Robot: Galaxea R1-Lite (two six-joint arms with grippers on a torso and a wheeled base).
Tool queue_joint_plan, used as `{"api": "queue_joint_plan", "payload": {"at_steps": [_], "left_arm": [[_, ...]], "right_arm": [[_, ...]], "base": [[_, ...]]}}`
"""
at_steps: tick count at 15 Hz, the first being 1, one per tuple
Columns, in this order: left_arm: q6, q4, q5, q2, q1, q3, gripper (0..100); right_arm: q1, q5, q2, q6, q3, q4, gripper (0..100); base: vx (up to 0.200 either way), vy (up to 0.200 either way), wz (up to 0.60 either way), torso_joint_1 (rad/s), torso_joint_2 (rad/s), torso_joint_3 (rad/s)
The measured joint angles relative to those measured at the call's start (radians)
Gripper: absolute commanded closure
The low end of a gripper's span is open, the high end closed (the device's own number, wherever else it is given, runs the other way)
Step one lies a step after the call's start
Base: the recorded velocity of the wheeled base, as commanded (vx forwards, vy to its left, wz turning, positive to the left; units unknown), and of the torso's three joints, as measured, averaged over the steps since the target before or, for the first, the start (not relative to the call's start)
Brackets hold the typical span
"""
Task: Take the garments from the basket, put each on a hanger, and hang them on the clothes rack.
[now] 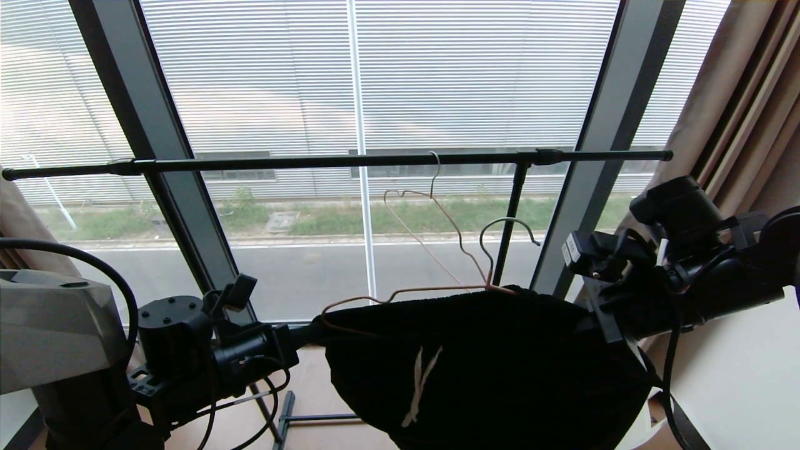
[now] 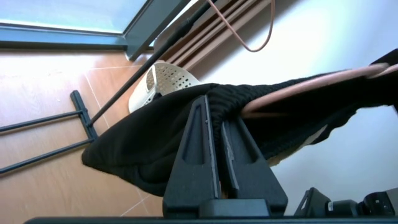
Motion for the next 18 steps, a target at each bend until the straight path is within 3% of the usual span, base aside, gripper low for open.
{"api": "queue_joint_plan", "payload": {"at_steps": [3,18], "left_arm": [[0.002,0.000,0.000,-0.007,0.003,0.000,100],[0.030,0.000,0.001,-0.063,0.001,0.003,100]], "right_arm": [[-0.001,-0.050,0.000,-0.004,0.020,-0.001,100],[0.006,-0.131,0.034,-0.008,0.034,0.000,100]], "base": [[0.000,0.000,0.00,0.000,0.00,0.000],[0.000,0.000,0.00,0.000,0.00,0.000]]}}
